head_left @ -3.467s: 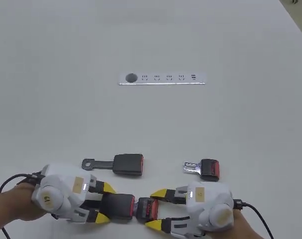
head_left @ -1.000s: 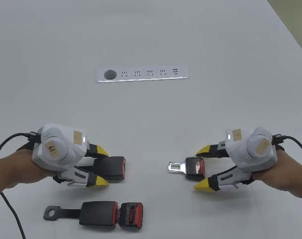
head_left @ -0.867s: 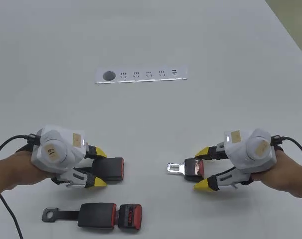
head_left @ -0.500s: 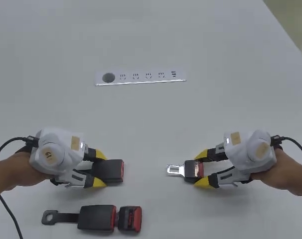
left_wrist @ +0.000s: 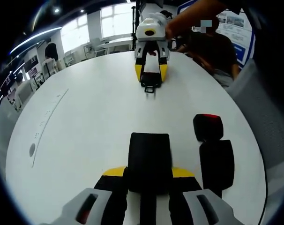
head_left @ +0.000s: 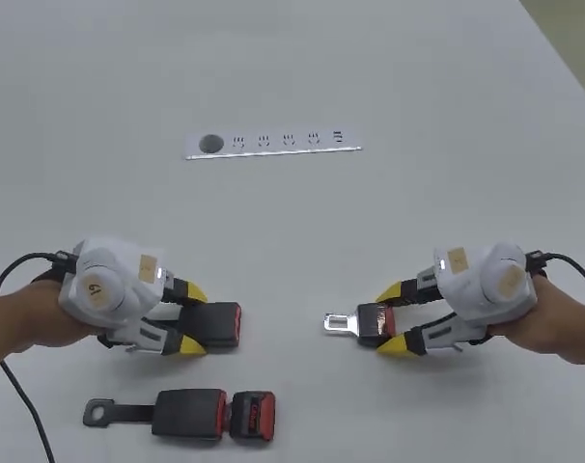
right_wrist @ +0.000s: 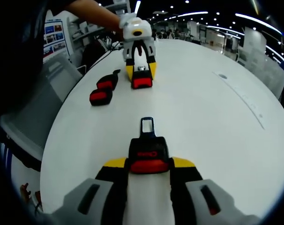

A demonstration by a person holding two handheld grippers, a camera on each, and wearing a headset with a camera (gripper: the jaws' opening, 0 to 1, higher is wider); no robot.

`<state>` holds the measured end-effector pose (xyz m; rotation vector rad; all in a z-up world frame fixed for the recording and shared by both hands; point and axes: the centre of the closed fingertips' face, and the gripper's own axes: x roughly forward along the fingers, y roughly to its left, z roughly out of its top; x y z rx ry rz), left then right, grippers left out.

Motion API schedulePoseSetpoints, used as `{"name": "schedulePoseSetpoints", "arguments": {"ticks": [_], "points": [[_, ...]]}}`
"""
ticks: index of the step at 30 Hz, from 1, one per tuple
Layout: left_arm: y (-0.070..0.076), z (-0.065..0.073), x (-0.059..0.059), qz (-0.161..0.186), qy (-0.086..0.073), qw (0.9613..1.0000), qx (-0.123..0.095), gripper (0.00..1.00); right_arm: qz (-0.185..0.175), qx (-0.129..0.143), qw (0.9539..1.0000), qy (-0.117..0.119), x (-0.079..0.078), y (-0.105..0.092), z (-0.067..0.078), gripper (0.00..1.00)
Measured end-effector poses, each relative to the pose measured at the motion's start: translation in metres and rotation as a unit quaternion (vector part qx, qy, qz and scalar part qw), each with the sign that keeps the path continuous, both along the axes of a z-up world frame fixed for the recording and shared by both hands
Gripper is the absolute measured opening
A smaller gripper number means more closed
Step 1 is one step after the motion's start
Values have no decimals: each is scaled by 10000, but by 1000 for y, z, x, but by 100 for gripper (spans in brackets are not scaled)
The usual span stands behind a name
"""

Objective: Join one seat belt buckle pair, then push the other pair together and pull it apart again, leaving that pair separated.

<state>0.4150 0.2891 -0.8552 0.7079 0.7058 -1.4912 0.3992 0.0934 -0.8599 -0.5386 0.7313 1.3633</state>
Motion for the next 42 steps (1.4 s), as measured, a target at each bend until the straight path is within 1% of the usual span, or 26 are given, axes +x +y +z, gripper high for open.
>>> {"name": "schedulePoseSetpoints", "arguments": {"ticks": [6, 11, 14, 17, 31, 42], "points": [[0, -1, 1, 9, 3, 10000, 13, 35, 31, 118, 9999, 7, 0, 9, 0, 35], [1, -2, 2, 3, 2, 10000, 19, 35, 64, 136, 9999, 34, 1, 20, -1, 35], [1, -3, 2, 1, 0, 10000, 15, 35, 82, 183, 9998, 31, 2, 28, -1, 35], [0, -2, 2, -17, -10, 10000, 14, 35, 90, 152, 9998, 50, 3, 35, -1, 35], [0, -1, 2, -19, -8, 10000, 33, 35, 241, 342, 9991, 62, 3, 75, 1, 35], [2, -4, 3, 5, -12, 10000, 78, 34, 108, 456, 9989, 65, 10, 101, 2, 35]]}}
